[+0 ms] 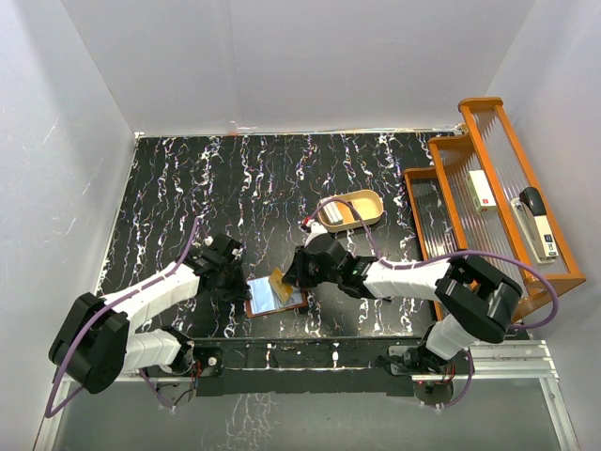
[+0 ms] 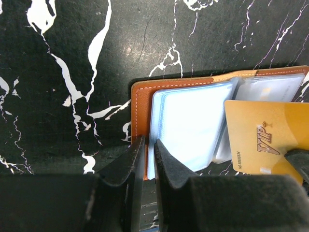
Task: Put the credit cards into the card holder
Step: Insert the credit card into the card holder.
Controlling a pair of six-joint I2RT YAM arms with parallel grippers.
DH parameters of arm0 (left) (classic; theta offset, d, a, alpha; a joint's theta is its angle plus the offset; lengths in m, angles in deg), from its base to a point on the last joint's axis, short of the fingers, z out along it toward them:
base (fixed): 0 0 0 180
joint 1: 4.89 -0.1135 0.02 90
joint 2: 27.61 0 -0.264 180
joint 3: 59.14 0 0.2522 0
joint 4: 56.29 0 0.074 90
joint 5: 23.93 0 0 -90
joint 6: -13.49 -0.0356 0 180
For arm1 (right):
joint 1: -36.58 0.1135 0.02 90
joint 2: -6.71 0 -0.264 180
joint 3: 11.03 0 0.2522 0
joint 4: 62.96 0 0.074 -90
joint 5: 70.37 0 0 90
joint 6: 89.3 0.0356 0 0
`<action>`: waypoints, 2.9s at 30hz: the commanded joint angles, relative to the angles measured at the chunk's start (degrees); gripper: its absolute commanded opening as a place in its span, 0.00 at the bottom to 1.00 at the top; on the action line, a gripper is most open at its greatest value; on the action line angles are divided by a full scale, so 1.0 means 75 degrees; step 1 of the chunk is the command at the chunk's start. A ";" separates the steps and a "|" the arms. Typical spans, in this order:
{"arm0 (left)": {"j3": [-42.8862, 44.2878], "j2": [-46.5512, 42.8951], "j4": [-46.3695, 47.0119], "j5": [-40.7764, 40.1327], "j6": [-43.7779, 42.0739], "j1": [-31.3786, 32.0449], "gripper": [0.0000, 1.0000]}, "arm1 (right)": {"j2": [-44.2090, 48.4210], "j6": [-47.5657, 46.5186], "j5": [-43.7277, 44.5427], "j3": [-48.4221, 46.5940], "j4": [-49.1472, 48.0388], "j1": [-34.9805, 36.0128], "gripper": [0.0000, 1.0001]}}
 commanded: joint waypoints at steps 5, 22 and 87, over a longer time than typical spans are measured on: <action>-0.0201 -0.0130 -0.0135 -0.0060 0.0021 -0.0030 0.13 | -0.0162 -0.0070 0.0123 0.0124 -0.0587 0.0048 0.00; -0.0206 -0.0122 -0.0103 -0.0109 0.0021 -0.0037 0.11 | 0.0332 -0.0171 0.0268 -0.0034 -0.0227 0.0046 0.00; -0.0562 0.0063 0.0407 0.0221 0.0117 -0.0036 0.12 | -0.1074 0.0548 -0.0148 0.0598 -0.2303 -0.0209 0.00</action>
